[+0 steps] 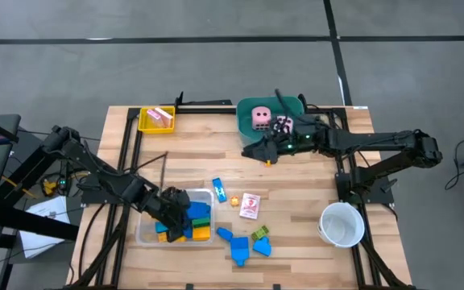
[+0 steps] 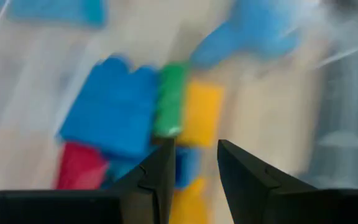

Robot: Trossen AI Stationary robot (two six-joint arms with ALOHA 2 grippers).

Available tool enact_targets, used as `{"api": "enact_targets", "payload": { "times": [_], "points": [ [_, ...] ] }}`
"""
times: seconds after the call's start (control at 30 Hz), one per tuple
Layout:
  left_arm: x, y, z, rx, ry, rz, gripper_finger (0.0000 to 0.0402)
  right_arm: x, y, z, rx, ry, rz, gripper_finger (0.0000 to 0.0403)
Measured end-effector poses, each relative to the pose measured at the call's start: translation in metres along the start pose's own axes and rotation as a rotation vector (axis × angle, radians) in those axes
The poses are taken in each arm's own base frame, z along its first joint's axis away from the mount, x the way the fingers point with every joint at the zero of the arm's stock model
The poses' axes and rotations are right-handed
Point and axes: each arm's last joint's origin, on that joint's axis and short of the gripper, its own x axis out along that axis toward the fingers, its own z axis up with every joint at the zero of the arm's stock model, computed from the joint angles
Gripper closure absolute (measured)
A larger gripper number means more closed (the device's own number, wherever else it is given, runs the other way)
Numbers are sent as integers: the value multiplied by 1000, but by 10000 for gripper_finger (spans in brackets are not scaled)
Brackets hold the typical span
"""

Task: Pick & Place Toys
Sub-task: Put the yellow game piece into the transparent bin

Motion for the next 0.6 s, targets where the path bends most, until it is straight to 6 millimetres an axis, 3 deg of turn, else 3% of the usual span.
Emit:
{"api": "enact_targets", "payload": {
  "times": [0.17, 0.3, 0.47, 0.6],
  "points": [
    [-23, -7, 18, -61, -195, -173, 286, -1, -22, -17, 11, 164, -215, 80],
    [-58, -7, 37, -77, -488, -263, 286, -1, -41, -30, 21, 271, -402, 80],
    [-112, -3, 54, -35, -937, -242, 286, 7, -67, -48, 79, 371, -625, 80],
    [-146, 3, 59, 4, -1179, -182, 286, 16, -92, -61, 146, 350, -848, 80]
  ]
}}
